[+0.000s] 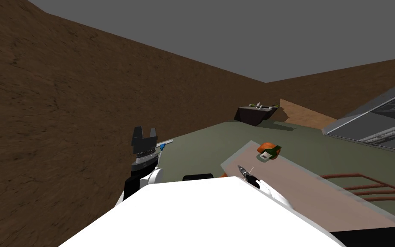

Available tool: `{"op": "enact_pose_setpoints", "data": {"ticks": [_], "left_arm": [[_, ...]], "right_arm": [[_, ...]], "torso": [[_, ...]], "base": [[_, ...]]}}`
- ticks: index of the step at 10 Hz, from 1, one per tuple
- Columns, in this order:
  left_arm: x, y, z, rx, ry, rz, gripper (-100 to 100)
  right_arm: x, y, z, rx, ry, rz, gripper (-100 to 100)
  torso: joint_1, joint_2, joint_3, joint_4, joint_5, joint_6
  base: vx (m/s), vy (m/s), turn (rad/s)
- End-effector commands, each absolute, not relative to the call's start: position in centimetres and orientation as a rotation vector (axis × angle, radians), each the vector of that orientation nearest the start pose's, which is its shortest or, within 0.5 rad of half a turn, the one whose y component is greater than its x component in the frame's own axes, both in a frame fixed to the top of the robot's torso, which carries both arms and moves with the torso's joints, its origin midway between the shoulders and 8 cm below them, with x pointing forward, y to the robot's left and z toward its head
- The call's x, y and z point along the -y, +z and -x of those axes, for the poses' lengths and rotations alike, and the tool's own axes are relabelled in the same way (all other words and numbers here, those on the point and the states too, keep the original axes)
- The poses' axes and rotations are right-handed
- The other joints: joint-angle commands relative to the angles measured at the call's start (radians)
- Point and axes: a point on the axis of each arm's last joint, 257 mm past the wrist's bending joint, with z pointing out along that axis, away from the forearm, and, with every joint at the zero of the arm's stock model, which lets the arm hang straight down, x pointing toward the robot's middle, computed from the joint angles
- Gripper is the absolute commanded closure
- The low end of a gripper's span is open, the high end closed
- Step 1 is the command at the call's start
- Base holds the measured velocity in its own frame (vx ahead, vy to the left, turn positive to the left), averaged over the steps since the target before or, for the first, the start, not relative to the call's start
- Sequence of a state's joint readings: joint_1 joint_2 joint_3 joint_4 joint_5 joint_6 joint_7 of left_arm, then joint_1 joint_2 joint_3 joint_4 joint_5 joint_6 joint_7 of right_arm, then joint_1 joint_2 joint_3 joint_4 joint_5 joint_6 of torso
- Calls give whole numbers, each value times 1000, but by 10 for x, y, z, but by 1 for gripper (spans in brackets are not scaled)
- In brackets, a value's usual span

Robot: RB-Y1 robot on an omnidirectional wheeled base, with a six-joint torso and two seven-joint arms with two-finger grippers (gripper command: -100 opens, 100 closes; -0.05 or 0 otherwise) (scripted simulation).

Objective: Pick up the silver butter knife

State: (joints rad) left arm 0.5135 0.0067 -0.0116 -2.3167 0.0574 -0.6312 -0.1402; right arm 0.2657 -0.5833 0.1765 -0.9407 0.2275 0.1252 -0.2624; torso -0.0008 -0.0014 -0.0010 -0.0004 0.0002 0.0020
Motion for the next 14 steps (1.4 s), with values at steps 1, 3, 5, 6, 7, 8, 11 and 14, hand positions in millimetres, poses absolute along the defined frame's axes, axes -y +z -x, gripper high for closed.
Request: {"op": "enact_pose_setpoints", "data": {"ticks": [1,3,5,6,7,8,11,14], "left_arm": [[-278,59,-310,-501,-1242,521,0],[-278,59,-310,-501,-1242,521,0],[-278,59,-310,-501,-1242,521,0],[-278,59,-310,-501,-1242,521,0],[-278,59,-310,-501,-1242,521,0],[-278,59,-310,-501,-1242,521,0],[-278,59,-310,-501,-1242,521,0],[-278,59,-310,-501,-1242,521,0]], "right_arm": [[553,-566,-204,-2029,-42,-1455,-100],[567,-574,-178,-2046,-118,-1488,-100],[578,-580,-154,-2059,-187,-1517,-100],[586,-584,-136,-2069,-242,-1538,-100],[593,-586,-119,-2076,-292,-1556,-100],[593,-586,-119,-2076,-292,-1556,-100],[603,-590,-91,-2086,-371,-1586,-100],[607,-593,-72,-2091,-422,-1606,-100]], "torso": [[0,0,0,0,0,0],[0,0,0,0,0,0],[0,0,0,0,0,0],[-1,0,0,0,0,0],[-1,-1,-1,0,0,0],[-2,-2,-1,0,0,0],[1,1,1,0,0,0],[1,1,1,0,0,0]], "base": [[61,-22,129],[51,-16,93],[48,-30,84],[74,-45,189],[91,-64,140],[61,-40,17],[33,-14,52],[31,-20,49]]}}
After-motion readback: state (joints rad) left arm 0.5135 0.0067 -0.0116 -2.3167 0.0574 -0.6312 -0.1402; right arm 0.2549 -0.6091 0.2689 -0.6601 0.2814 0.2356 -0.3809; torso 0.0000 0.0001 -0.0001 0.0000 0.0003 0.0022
